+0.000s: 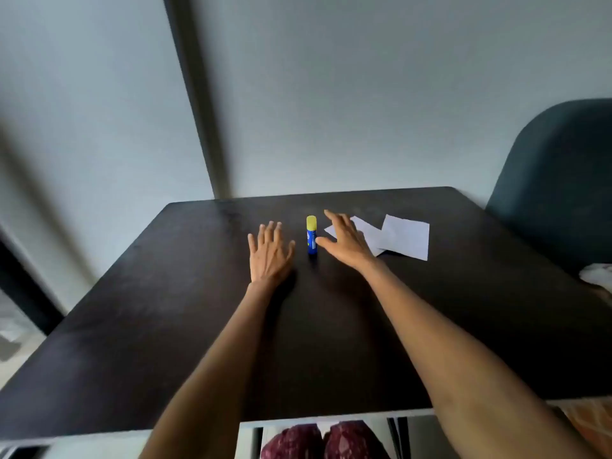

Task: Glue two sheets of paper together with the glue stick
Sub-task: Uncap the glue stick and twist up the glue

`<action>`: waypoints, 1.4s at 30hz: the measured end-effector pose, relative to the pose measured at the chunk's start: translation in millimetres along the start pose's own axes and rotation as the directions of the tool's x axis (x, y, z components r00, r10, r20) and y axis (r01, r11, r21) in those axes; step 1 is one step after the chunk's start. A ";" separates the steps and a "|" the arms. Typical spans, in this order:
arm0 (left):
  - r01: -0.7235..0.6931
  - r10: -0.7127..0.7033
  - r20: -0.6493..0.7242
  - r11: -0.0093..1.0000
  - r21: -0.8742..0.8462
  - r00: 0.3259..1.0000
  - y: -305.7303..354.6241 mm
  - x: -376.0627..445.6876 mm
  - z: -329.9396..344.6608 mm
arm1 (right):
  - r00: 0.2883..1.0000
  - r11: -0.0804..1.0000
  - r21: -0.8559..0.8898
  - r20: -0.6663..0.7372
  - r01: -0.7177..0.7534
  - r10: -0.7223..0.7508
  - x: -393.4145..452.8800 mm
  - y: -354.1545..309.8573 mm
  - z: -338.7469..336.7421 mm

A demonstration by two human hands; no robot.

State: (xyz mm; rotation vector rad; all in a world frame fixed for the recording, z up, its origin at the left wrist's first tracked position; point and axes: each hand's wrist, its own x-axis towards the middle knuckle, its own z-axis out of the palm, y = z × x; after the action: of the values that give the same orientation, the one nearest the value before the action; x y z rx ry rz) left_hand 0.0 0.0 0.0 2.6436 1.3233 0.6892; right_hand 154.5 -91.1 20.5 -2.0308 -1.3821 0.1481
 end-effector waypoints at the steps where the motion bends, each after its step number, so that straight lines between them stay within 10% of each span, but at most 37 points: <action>1: -0.019 0.019 0.009 1.000 0.003 1.000 1.1 -3.0 -1.3 | 1.000 0.999 0.042 -0.025 0.001 0.000 -1.0 -5.6 3.7; 7: -0.151 0.177 0.104 0.964 -0.220 0.979 7.5 2.7 -0.4 | 0.992 0.988 0.152 -0.127 0.037 -0.018 16.3 -25.3 21.6; 12: 0.068 -0.057 0.040 0.684 -0.726 0.998 12.3 8.4 6.5 | 0.993 0.965 0.253 -0.117 0.061 -0.032 29.3 -32.1 34.3; 15: 0.102 -0.178 -0.014 0.622 -0.776 0.984 8.2 14.7 5.8 | 0.990 0.923 0.385 -0.140 0.028 0.028 35.9 -37.6 34.5; 24: 0.082 0.135 0.166 0.479 -0.874 0.977 -29.4 29.2 -18.9 | 0.983 0.824 0.567 0.153 -0.003 -0.101 57.2 -58.2 11.1; 30: 0.116 -0.150 0.049 0.484 -0.867 0.988 -46.9 27.6 -12.2 | 0.989 0.646 0.754 0.036 -0.123 0.146 73.4 -53.2 21.0; 42: 0.063 -0.238 -0.089 0.566 -0.822 0.967 -48.2 28.7 -4.8 | 0.999 0.977 0.212 0.036 -0.038 0.031 81.3 -33.3 75.0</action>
State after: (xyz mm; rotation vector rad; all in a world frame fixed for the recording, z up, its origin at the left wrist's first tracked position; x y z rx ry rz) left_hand -22.5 51.6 0.3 1.7071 0.8982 1.1945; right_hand 130.5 20.6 3.5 -1.8818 -1.2928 0.3319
